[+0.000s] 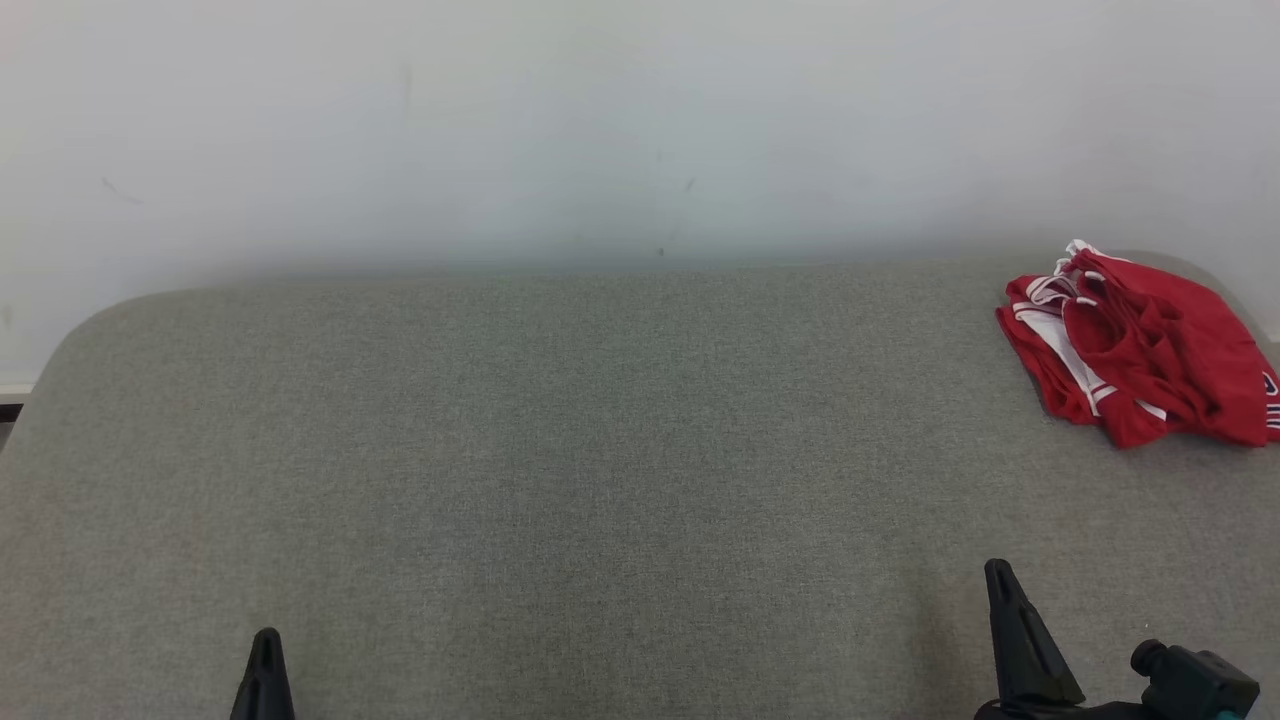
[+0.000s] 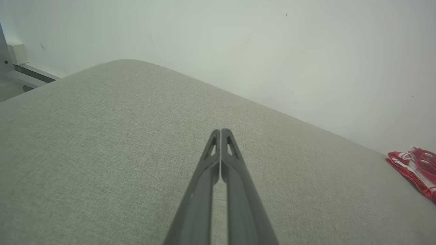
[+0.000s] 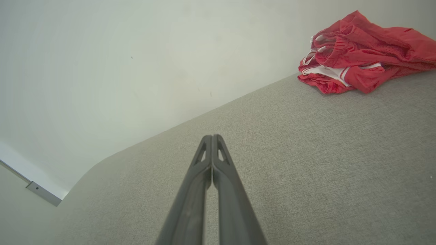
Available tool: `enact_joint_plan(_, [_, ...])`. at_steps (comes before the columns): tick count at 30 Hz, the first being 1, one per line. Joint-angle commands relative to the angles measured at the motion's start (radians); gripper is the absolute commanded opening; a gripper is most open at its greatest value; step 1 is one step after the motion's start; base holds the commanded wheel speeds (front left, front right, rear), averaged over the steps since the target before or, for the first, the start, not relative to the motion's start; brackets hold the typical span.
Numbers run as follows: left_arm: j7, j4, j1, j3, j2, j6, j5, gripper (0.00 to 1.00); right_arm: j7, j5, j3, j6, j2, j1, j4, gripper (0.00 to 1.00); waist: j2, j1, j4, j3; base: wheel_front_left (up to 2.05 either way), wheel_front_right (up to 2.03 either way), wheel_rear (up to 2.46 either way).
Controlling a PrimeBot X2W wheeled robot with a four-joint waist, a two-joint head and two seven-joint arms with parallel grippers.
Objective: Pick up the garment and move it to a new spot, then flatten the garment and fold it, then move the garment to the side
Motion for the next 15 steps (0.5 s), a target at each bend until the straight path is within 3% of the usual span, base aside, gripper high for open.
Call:
enact_joint_plan(1, [0.008, -0.009, -0.029, 0.006, 0.001, -0.009, -0.043, 0.0, 0.006, 0.043, -0.006, 0.0, -0.008, -0.028, -0.009, 0.0, -0.0001, 0.0, 0.0, 0.0, 0.0, 0.0, 0.0])
enact_joint_plan(15, [0.068, 0.018, -0.067, 0.016, -0.003, -0.023, -0.279, 0.0, 0.044, 0.279, -0.026, -0.001, -0.016, -0.063, 0.024, 0.0, -0.0001, 0.0, 0.002, 0.004, 0.0, 0.0, 0.0])
